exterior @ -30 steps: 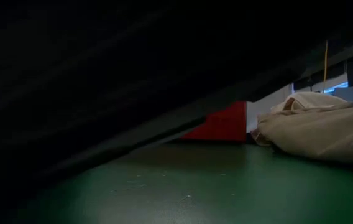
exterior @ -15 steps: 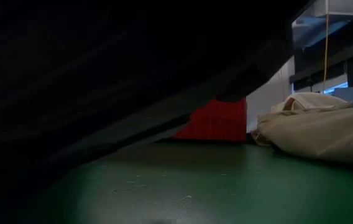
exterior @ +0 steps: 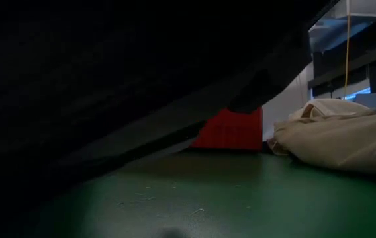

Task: Fold Laundry from Bin
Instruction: Fold the blue pants

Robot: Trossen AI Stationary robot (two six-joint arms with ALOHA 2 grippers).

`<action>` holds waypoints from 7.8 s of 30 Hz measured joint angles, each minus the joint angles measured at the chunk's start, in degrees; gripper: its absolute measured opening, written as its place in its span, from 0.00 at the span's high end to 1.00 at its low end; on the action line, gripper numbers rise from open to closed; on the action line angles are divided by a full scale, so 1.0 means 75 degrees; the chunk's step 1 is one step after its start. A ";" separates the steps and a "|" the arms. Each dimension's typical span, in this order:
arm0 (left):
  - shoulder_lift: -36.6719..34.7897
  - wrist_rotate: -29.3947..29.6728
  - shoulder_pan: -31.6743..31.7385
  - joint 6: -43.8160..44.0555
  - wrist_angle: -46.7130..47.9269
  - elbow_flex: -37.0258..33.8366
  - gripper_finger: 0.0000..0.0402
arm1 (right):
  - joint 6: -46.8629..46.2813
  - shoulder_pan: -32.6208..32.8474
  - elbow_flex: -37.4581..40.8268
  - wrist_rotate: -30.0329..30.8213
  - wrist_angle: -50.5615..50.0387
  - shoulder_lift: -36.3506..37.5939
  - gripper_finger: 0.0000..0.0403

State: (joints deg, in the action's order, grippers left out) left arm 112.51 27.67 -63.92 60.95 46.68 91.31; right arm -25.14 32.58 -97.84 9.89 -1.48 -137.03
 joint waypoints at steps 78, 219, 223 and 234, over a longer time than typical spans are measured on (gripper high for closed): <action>-0.3220 0.2421 0.3004 0.1790 -0.4419 -0.8477 0.56 | 0.1727 -0.1883 -0.0041 0.0132 -0.1672 0.0334 0.76; -0.1687 0.0925 0.5679 -0.3605 -0.9602 -0.8140 0.56 | 0.2947 0.0351 0.2984 0.2498 -0.1160 0.2056 0.03; -0.1687 0.0953 0.5679 -0.3605 -0.9615 -0.8140 0.56 | 0.3205 0.0255 0.2993 0.3051 -0.1159 0.2040 0.03; -0.1687 0.0975 0.5679 -0.3617 -0.9626 -0.8140 0.56 | 0.3581 0.0105 0.2977 0.3472 -0.1122 0.2032 0.03</action>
State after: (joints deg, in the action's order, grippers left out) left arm 99.85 34.99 -21.32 33.82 -25.52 30.26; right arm 1.72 33.36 -75.51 35.93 -9.89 -121.79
